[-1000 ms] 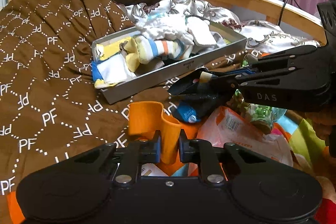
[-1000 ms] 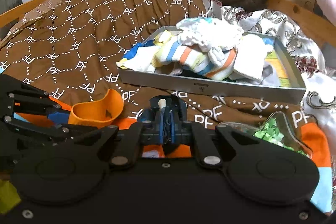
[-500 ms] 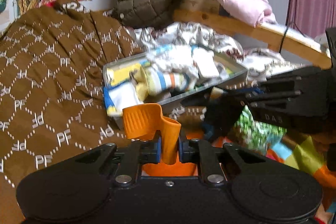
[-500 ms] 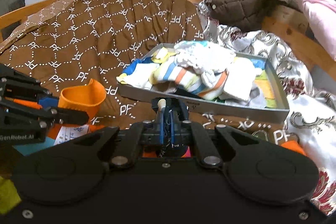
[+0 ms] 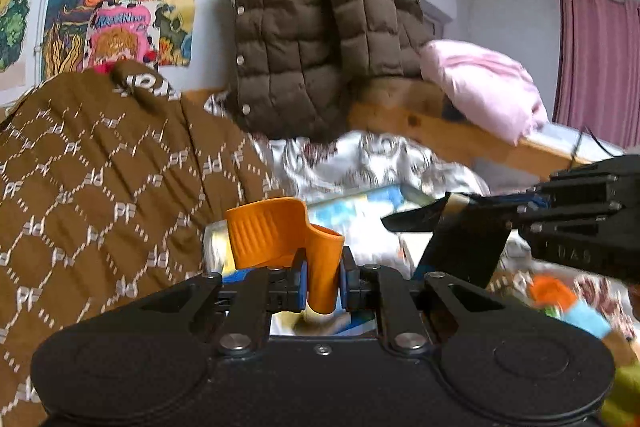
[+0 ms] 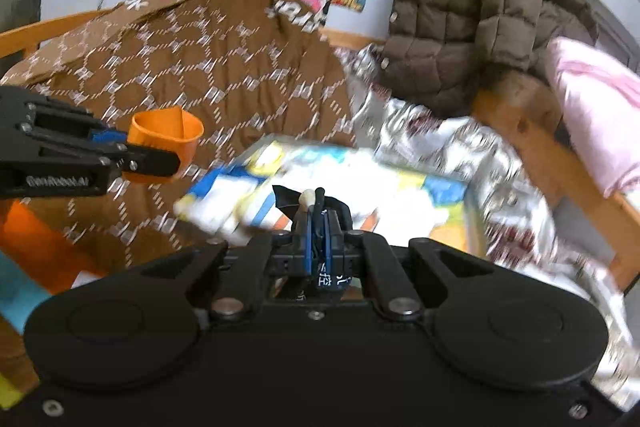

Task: Organize soft objects
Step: 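Carry the orange cup and navy item up and over to the tray, then open both grippers to drop the items into the tray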

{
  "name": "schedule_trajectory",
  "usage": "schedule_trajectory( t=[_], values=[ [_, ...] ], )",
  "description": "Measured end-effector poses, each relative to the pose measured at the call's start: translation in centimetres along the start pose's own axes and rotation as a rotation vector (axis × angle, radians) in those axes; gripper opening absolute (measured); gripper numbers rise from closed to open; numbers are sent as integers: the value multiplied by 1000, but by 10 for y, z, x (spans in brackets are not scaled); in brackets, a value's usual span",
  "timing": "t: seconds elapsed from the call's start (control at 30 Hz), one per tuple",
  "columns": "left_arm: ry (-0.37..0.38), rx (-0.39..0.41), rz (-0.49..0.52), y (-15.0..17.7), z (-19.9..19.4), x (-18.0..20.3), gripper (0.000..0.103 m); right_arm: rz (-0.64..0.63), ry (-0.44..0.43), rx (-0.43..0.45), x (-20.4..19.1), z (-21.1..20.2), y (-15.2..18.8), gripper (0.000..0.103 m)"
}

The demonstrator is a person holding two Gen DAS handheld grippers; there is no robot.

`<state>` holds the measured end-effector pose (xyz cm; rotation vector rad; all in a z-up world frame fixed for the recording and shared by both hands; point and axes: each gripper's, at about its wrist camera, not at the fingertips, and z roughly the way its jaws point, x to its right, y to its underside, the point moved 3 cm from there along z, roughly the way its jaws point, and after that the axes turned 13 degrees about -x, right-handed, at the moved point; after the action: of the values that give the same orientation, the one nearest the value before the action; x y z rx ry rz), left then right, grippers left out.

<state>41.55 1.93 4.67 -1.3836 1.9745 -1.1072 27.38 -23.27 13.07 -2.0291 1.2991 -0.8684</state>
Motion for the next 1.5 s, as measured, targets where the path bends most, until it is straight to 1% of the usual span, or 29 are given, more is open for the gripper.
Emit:
schedule_trajectory(
  t=[0.1,0.2,0.3,0.4,0.47,0.53,0.67,0.93,1.07,1.17,1.27,1.33,1.4,1.47,1.5],
  values=[
    [1,43,8,-18,20,3,16,15,19,34,14,3,-25,1],
    [25,66,-46,-34,41,3,16,20,51,78,25,11,-49,1],
    [30,93,-78,-44,60,3,16,61,63,94,39,24,-69,1],
    [49,88,-136,-48,83,2,16,83,95,108,51,41,-79,1],
    [63,70,-194,-49,101,2,16,107,110,103,59,53,-83,1],
    [77,56,-234,-49,114,2,16,140,119,81,68,69,-80,1],
    [96,30,-254,-43,137,10,16,198,128,14,83,97,-68,1],
    [83,-2,-176,-32,161,37,17,231,152,-89,98,124,-28,1],
    [59,-10,-122,-32,165,50,20,254,160,-145,108,131,-2,2],
    [46,-17,-122,-30,165,51,24,260,154,-158,114,132,14,2],
    [33,-21,-122,-30,163,50,27,281,139,-159,122,134,21,3],
    [32,-23,-128,-29,161,49,29,286,134,-156,126,136,24,9],
    [35,-25,-137,-28,158,48,32,289,132,-154,130,138,26,14],
    [31,-22,-135,-28,153,49,37,293,131,-149,132,135,26,18],
    [30,-21,-134,-28,151,49,38,296,132,-145,132,129,27,22]
  ],
)
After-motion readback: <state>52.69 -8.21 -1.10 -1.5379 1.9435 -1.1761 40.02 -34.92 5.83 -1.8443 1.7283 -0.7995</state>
